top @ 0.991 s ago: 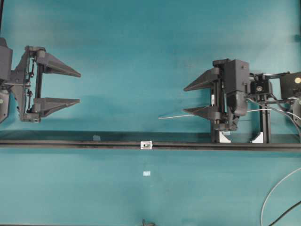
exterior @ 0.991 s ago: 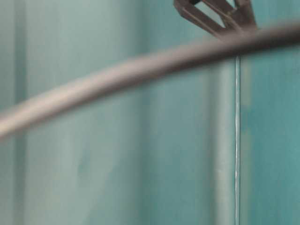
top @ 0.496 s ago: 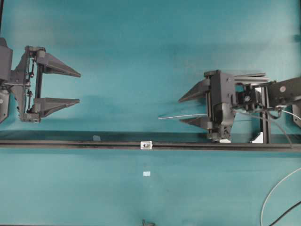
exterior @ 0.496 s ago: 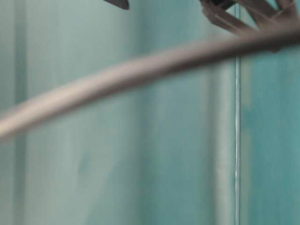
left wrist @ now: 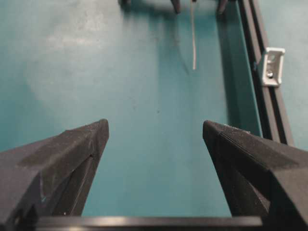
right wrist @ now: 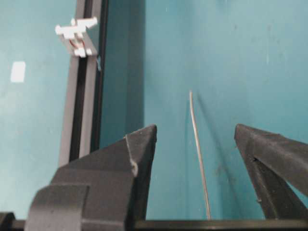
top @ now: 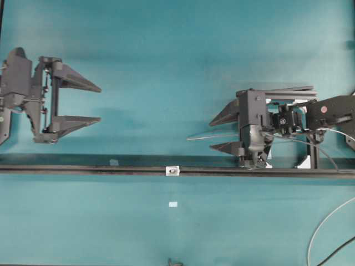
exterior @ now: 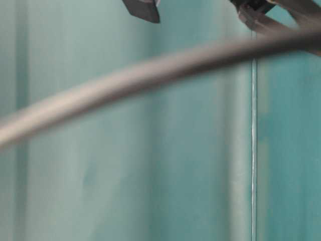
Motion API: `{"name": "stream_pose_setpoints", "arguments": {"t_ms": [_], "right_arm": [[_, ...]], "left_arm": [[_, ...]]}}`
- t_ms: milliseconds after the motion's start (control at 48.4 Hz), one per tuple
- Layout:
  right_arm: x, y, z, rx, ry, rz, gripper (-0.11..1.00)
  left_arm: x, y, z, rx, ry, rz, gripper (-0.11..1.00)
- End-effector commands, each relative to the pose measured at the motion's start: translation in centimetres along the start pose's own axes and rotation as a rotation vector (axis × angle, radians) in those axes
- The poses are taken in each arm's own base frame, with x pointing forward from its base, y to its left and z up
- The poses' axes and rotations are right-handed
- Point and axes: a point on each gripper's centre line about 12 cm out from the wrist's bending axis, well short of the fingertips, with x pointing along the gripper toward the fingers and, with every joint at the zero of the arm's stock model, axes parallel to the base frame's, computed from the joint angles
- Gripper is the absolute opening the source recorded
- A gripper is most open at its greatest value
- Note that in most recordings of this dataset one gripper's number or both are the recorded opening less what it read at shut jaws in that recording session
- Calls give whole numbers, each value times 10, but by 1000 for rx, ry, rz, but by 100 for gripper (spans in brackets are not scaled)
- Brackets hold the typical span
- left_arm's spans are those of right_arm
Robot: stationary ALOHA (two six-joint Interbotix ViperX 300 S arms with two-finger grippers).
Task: Insert the wire through the hole in the metal fitting marked with a red label.
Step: 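Lower the right gripper and close it on the grey wire end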
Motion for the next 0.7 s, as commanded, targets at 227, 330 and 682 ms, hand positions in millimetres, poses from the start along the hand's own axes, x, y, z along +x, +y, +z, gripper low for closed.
{"name": "stream_pose_setpoints", "arguments": {"t_ms": [227, 330, 682], "right_arm": [[5, 3, 5, -7, 38, -8, 76], [7, 2, 3, -7, 48, -12, 76], [18, 0, 0, -3, 3, 0, 75]], "left_arm": [[6, 4, 11, 8, -25, 15, 56], [5, 4, 11, 8, -27, 15, 56], [5, 4, 10, 7, -23, 15, 56]]}}
